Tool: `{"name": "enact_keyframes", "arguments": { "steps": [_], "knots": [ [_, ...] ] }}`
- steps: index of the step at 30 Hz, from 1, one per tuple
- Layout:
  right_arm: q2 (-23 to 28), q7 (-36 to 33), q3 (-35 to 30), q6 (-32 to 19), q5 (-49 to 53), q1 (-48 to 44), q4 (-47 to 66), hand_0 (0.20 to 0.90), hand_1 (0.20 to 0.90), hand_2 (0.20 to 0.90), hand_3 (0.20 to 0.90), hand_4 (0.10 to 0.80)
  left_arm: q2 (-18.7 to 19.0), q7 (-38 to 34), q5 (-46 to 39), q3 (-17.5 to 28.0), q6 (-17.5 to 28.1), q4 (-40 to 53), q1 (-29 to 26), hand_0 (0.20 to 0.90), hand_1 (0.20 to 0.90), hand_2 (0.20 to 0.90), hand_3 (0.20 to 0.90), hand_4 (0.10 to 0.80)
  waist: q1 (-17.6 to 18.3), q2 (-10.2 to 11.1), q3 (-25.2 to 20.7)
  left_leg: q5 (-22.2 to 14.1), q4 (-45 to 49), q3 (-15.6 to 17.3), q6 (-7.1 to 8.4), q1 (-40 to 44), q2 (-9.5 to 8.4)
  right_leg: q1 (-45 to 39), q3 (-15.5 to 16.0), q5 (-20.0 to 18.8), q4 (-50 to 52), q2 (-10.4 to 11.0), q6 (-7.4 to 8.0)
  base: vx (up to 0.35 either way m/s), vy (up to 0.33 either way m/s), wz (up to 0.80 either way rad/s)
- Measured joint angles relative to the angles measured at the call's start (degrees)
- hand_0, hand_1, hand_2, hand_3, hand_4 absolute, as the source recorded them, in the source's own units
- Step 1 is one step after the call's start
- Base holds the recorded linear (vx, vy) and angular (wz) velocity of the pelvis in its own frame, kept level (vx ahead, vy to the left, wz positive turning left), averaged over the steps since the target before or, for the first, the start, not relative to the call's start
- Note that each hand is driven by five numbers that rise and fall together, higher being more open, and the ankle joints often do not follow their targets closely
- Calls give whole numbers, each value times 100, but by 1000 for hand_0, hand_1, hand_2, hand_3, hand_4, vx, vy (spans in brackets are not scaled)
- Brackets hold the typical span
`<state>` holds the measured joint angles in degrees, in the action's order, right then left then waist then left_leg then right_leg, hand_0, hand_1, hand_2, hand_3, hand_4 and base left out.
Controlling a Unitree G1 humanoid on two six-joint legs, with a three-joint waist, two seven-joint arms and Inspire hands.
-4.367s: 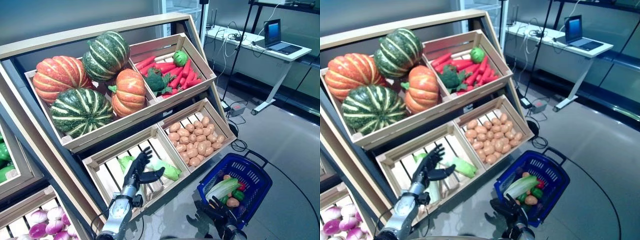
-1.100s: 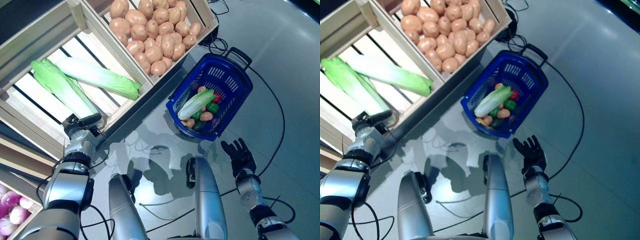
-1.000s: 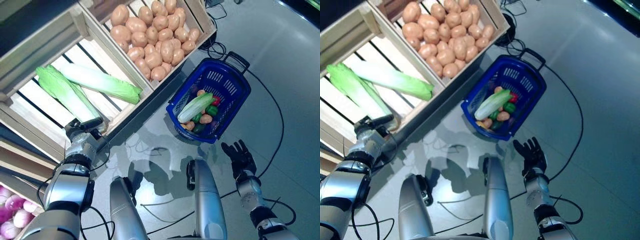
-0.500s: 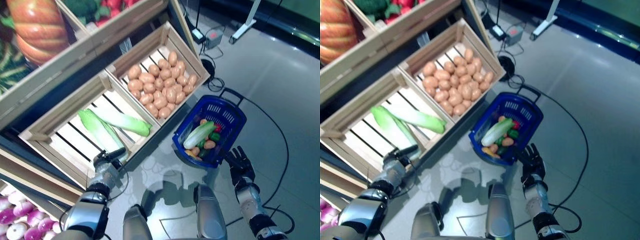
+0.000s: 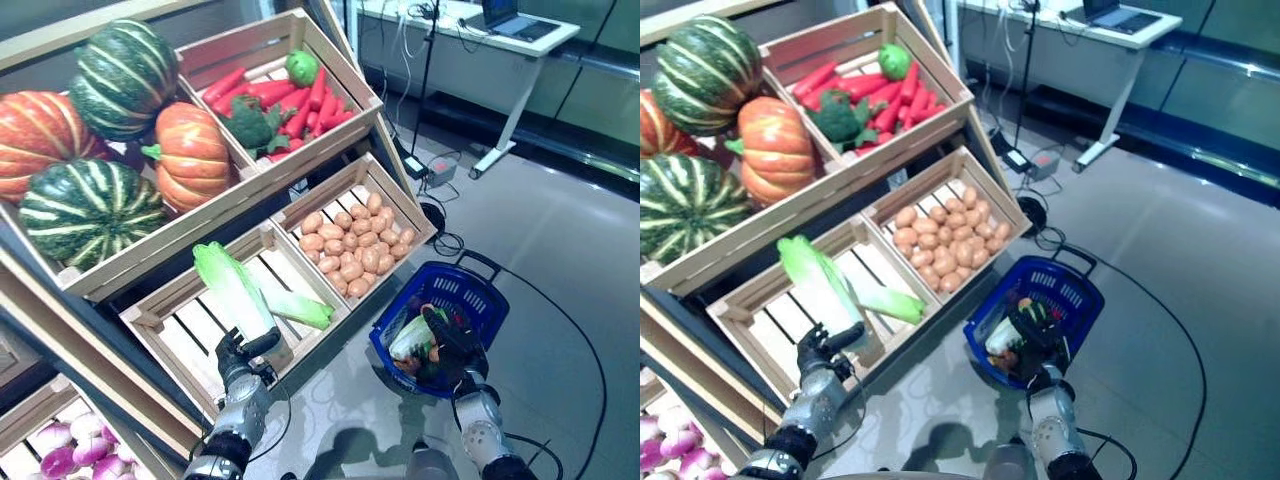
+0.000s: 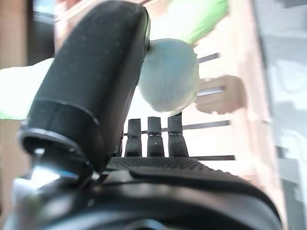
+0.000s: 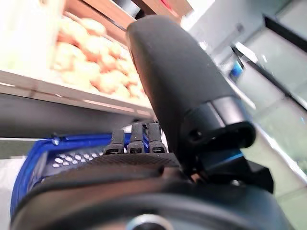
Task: Put vegetables into the basket
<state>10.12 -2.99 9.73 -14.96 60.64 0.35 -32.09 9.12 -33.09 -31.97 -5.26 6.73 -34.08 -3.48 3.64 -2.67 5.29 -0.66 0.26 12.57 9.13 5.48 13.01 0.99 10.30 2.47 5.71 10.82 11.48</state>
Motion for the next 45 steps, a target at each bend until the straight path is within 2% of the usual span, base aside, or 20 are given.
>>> {"name": "enact_keyframes", "arguments": {
  "steps": [3,6,11,14,19,25,34,45],
  "knots": [
    [-115,-26,-3,311,11,385,464,900,900,900,900,800,95,67,532,-55,19,743,659,300,300,300,300,400,-137,116,-165,127,-266,-131,-15,66,-63,-319,133,-278,-606,-16,33,8,-63,19],
    [-186,166,130,525,11,558,680,900,900,900,900,800,301,207,990,-120,36,1111,1000,300,300,300,300,400,-299,226,-230,228,-422,-171,-20,73,-102,-453,157,-396,-891,-23,53,7,-37,20],
    [-143,802,234,649,3,564,698,900,900,900,900,800,972,737,1872,-445,234,1467,1104,300,300,300,300,400,-322,319,-255,323,-534,-275,-23,63,-127,-566,219,-478,-1068,-27,65,36,-26,12],
    [31,1032,275,619,-252,499,701,900,900,900,900,800,1126,1261,1889,-578,455,1738,1023,300,300,300,300,400,-316,362,-279,328,-534,-279,-16,67,-127,-579,242,-488,-1074,-27,64,46,-19,1],
    [370,1370,441,599,-419,136,749,900,900,900,900,800,1246,1982,2121,-1084,675,1900,675,300,300,300,300,400,-295,405,-284,332,-534,-277,-12,127,-126,-637,241,-492,-1075,-31,63,30,-7,0],
    [529,1562,426,619,-405,-348,771,900,900,900,900,800,1443,2390,2446,-1386,865,2019,505,300,300,300,300,400,-288,431,-277,331,-536,-263,-10,207,-124,-701,227,-496,-1075,-32,61,21,-1,-1],
    [592,1580,429,1083,-392,-592,763,900,900,900,900,800,1710,2610,2569,-1465,931,2145,295,300,300,300,300,400,-320,435,-279,333,-536,-273,-8,250,-124,-758,239,-497,-1076,-32,60,7,3,0],
    [745,1578,436,1314,-411,-973,387,900,900,900,900,800,1845,2713,2566,-1703,1120,2501,-69,300,300,300,300,400,-314,434,-279,339,-535,-281,1,257,-123,-771,244,-498,-1075,-32,60,0,0,0]
  ]
}}
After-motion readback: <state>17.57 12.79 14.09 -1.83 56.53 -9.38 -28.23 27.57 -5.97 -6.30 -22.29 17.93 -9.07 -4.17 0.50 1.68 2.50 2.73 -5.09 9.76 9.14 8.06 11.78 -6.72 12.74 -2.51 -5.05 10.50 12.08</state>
